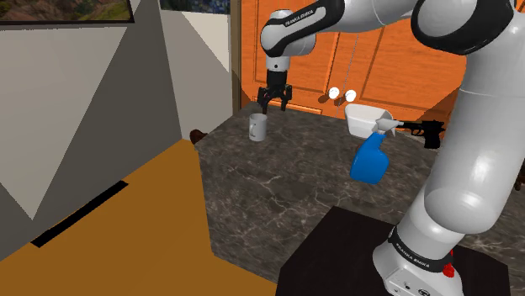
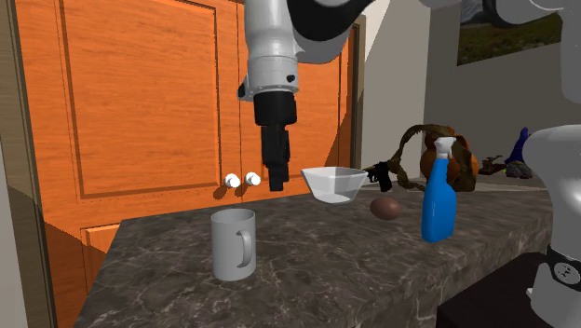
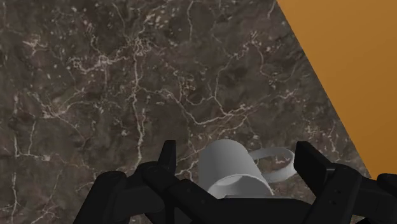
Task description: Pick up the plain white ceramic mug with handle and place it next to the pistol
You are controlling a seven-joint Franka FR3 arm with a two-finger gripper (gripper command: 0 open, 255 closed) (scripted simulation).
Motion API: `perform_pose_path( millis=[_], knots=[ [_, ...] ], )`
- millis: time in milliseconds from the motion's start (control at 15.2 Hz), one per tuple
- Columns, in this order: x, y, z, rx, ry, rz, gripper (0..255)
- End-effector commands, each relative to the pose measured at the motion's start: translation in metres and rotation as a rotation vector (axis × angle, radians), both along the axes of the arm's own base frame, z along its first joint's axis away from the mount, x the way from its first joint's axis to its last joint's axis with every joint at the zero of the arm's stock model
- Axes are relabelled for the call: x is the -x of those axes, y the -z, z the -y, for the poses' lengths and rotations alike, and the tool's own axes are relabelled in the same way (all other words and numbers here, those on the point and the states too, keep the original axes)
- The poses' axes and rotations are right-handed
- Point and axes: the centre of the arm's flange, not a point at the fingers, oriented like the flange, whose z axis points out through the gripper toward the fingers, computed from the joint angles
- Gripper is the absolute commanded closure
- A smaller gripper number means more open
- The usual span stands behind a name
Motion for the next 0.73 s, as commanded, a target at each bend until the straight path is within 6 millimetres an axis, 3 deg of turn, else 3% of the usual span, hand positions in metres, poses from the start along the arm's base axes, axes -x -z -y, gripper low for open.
perform_pose_path(
  millis=[0, 330, 660],
  knots=[
    [-0.022, 0.011, 0.011, 0.001, 0.015, -0.002, 0],
    [-0.074, 0.044, 0.037, 0.005, 0.052, -0.008, 0],
    [-0.074, 0.067, 0.036, 0.005, 0.053, -0.008, 0]
  ],
)
